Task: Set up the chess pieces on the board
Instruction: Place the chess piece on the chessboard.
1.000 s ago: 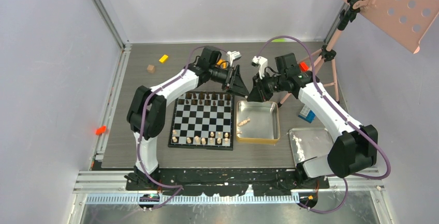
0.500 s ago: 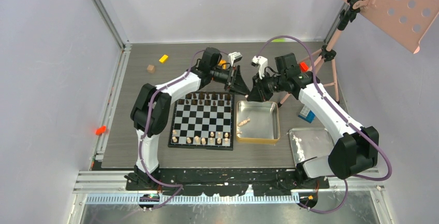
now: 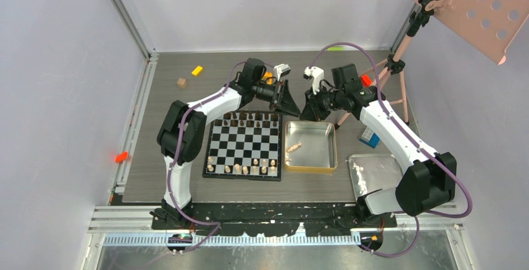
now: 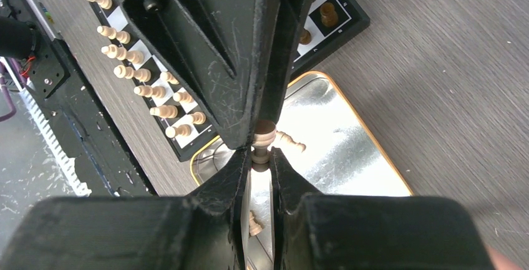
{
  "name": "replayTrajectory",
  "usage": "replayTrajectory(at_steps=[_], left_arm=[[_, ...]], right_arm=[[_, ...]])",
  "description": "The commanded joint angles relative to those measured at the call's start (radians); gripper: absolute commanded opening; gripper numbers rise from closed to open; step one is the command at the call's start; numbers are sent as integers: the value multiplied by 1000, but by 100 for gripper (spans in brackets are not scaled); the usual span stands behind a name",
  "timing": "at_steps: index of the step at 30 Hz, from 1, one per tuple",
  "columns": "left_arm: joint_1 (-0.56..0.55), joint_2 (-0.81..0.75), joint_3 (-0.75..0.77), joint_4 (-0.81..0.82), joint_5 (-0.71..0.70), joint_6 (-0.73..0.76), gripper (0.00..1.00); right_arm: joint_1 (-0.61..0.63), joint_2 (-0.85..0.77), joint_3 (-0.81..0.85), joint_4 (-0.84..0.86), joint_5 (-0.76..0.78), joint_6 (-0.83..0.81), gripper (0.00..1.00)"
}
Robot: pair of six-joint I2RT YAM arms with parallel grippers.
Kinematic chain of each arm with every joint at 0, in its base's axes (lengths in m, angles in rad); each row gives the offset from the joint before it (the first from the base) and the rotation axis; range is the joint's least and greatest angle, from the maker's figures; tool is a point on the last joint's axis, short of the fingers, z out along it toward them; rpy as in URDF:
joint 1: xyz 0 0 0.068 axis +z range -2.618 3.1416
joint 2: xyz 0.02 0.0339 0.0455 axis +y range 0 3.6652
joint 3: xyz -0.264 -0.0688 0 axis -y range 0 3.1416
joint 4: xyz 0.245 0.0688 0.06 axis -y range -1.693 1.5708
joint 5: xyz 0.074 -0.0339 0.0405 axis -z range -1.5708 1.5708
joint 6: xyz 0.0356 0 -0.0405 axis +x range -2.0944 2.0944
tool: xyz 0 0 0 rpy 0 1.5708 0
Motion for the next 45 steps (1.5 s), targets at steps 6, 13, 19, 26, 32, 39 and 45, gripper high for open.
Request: replayTrajectory(at_steps=[6,13,19,26,32,39,45], left_arm=[[1,4,5,51,38,-22,32],[1,34,21,114,42,-82,36],[-1,51,21,175,51,-135,35],[-6,64,22,217,60,-169,31],[-9,58,4,231,70,-171,25],[-7,51,-10,232,77,-157,11],[-6,33,-18,192,72,-105,0]], right_arm=[[0,-24,17,52,27,6,10],[5,-19,10,48,12,2,10],[20,-13,-1,45,14,-5,10],[31,0,-2,48,13,-6,10],[33,-2,5,53,36,-5,10],[32,-3,13,63,65,10,12],[28,-12,25,69,82,35,28]])
